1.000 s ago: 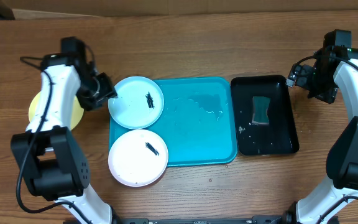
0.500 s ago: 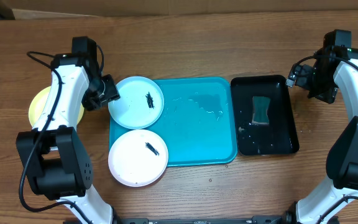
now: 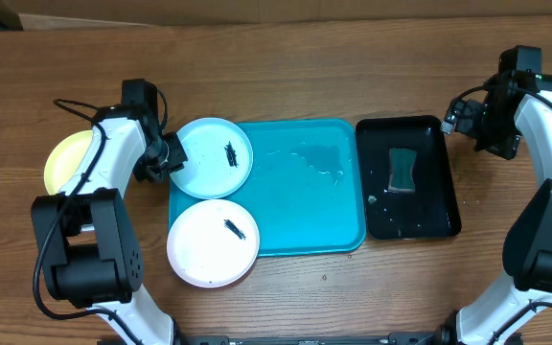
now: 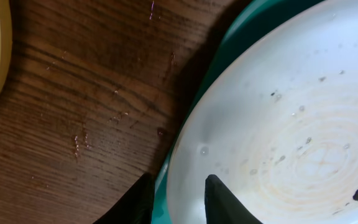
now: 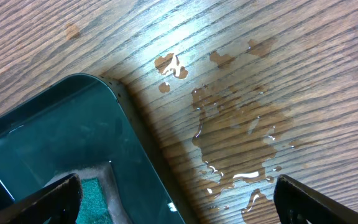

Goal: Clean dirty plates on tray and stack at the side
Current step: 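Reach the left gripper to the light blue plate's rim and grasp it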

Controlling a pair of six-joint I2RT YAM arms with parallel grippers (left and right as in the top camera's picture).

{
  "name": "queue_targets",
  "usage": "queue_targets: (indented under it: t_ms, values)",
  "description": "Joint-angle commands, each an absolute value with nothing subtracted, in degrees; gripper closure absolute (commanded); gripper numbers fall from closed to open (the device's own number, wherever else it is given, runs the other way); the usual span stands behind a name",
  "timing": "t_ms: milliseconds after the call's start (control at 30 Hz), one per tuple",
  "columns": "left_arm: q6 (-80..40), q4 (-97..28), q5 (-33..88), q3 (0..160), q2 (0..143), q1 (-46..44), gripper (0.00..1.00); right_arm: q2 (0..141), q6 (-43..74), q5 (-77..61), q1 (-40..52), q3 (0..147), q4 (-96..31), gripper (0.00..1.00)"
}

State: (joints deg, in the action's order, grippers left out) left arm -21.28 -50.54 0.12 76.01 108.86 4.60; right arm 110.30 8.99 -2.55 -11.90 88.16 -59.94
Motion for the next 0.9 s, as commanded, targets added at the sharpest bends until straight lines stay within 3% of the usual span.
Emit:
queue_targets:
  t_ms: [0,233,333,633,867]
  values:
    - [-21.9,-49.5,-0.8,75.0,107.5,4.8,0.71,109.3,9.2,-2.5,-12.0,89.1,-59.7,0.00]
    - [-21.9,-45.8,-0.8,72.5,107.5,4.8,0.76,109.3,9.2,-2.5,-12.0,89.1,-59.7,0.00]
    - [-21.9,-45.3,0.3,72.4,107.5,4.8,0.96,109.3,9.2,-2.5,-12.0,89.1,-59.7,0.00]
    - [-21.2,-45.5,20.2,72.6,107.5,4.2,0.96,109.3,9.2,-2.5,-12.0,89.1,-59.7,0.00]
    - [-21.5,-45.1,20.4,72.6,107.5,-1.0,0.96,109.3,9.2,-2.5,-12.0,89.1,-59.7,0.00]
